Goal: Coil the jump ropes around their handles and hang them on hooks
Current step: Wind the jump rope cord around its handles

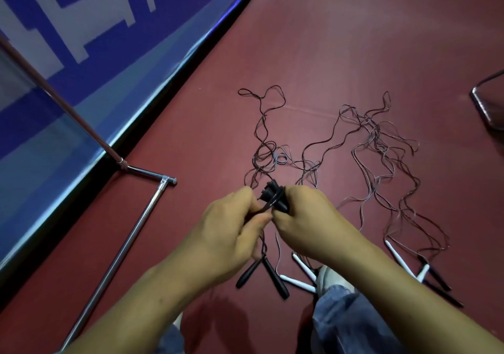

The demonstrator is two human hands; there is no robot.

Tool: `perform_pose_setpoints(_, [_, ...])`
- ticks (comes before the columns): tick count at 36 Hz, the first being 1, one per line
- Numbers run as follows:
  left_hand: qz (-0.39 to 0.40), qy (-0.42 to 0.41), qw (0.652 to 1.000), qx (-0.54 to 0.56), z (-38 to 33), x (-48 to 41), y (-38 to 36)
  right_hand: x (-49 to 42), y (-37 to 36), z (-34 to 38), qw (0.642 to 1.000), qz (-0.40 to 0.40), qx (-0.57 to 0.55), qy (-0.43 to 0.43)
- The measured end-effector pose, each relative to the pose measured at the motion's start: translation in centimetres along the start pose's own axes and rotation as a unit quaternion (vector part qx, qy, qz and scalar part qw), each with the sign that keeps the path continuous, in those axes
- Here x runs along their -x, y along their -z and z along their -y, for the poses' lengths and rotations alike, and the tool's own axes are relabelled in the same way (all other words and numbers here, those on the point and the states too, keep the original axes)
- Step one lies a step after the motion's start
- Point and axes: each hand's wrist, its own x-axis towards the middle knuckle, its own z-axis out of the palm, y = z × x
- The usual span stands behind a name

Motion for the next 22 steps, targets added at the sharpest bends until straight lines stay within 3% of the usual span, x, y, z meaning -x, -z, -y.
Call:
perform_pose_setpoints(3, [0.06,0.086,0.98,0.167,-1.0,0.0,-0.3,-0.1,0.3,-0.1,1.0,-0.012,-0.021,-0.006])
perform_pose_setpoints(7, [0.087,0.16,0.915,0.359,-1.0,-0.5,0.3,-0.3,0.5,-0.6,1.0,-0.023,-0.018,-0.012])
perform_pose_setpoints(15, [0.075,0.208,0.887,0.406,-0.4,-0.7,0.7,0.0,0.2,-0.4,0.999,-0.028,-0.04,0.013])
perform_pose_setpoints(19, [0.059,0.148,0.935,0.316,0.3,-1.0,1.0,0.5,0.8,0.2,0.991,0.021,-0.127,0.034])
perform_pose_setpoints(22, [0.063,0.125,0.957,0.255,0.7,-1.1,1.3,1.1,1.4,0.8,0.966,0.093,-0.241,0.029])
